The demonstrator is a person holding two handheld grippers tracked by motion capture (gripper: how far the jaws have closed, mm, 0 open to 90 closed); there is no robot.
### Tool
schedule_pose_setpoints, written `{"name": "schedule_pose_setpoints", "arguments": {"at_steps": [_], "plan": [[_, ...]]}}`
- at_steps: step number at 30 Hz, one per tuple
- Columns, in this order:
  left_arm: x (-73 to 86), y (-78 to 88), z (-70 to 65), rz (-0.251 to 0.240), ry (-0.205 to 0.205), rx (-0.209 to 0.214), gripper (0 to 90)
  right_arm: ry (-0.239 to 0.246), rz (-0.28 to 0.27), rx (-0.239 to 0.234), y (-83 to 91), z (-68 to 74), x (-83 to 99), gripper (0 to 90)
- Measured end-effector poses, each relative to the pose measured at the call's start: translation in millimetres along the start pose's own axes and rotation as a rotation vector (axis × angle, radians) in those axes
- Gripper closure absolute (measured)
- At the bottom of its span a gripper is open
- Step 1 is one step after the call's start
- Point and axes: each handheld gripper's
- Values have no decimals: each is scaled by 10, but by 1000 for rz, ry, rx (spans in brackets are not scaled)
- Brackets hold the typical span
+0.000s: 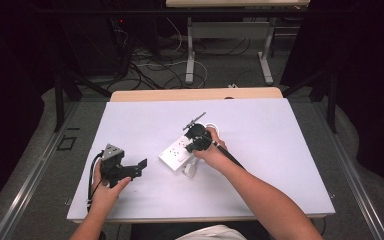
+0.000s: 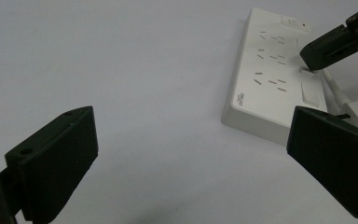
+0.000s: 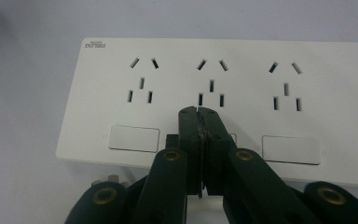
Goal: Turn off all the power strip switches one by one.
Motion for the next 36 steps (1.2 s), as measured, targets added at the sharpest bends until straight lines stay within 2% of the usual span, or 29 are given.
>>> {"name": "schedule_pose_setpoints", "arguments": {"at_steps": [3, 5, 14, 17, 36], "plan": [[0, -1, -1, 0, 0, 1, 17, -7, 7, -3, -4, 13, -1, 888], [0, 0, 0, 0, 1, 1, 17, 10, 6, -5, -9, 10, 1, 888], [0, 1, -1, 0, -2, 0, 17, -6, 11, -4, -11, 34, 2, 886], [0, 2, 0, 0, 0, 0, 17, 13, 10, -2, -17, 38, 2, 885], [-1, 3, -3, 0, -3, 0, 17, 20, 8, 5, -20, 34, 8, 889]]}}
Point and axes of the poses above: each handheld gripper's, and its own axes: y roughly backward along the jaws, x roughly out of its underside, z roughly to its left, and after that the axes turned 2 degrees about z, right-handed
